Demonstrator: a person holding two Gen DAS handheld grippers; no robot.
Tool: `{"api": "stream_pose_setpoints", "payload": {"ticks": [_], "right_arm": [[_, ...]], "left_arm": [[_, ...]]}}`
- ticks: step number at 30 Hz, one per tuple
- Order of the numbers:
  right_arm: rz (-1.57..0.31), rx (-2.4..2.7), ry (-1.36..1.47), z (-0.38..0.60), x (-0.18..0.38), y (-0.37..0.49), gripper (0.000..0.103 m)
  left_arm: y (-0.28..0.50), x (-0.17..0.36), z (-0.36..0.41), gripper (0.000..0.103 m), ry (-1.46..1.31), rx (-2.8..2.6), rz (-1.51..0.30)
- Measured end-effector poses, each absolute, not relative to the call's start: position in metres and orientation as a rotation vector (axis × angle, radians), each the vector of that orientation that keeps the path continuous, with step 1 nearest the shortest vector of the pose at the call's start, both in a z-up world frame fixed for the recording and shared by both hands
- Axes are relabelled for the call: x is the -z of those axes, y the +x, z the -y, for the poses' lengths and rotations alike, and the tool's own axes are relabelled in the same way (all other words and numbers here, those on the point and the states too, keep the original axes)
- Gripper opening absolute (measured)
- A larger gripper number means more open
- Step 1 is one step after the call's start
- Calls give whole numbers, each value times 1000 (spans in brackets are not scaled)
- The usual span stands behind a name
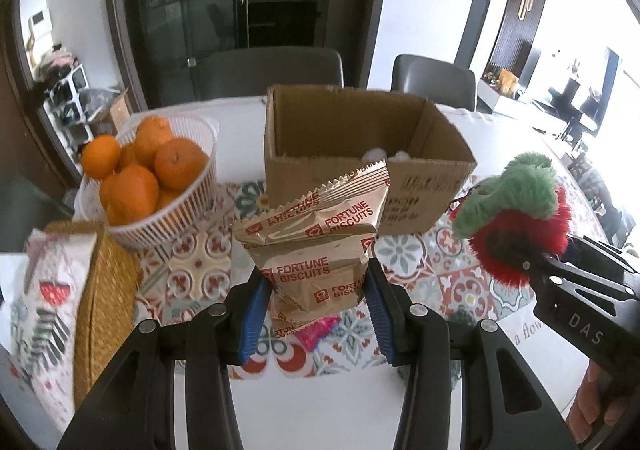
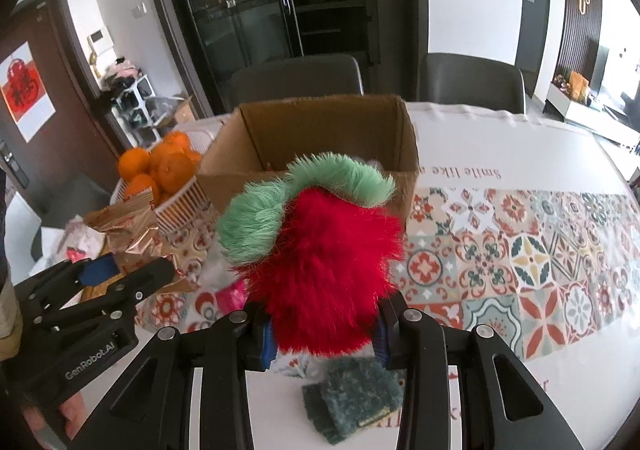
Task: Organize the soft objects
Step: 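Carry the biscuits packet in the left tool while the right tool carries the strawberry over the box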
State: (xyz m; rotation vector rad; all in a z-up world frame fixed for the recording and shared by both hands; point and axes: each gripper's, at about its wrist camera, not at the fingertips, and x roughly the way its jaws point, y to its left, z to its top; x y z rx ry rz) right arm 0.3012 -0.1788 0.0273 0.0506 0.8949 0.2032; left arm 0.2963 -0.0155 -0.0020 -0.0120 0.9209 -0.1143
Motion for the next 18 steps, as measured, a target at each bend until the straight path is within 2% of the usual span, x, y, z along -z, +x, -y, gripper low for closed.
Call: {"api": "stream_pose_setpoints", "payload": {"ticks": [18], "right_arm": [[-850,-212,71,174,-54,340,37]], "left_arm": [[341,-32,13,46,37,165,-867]]}}
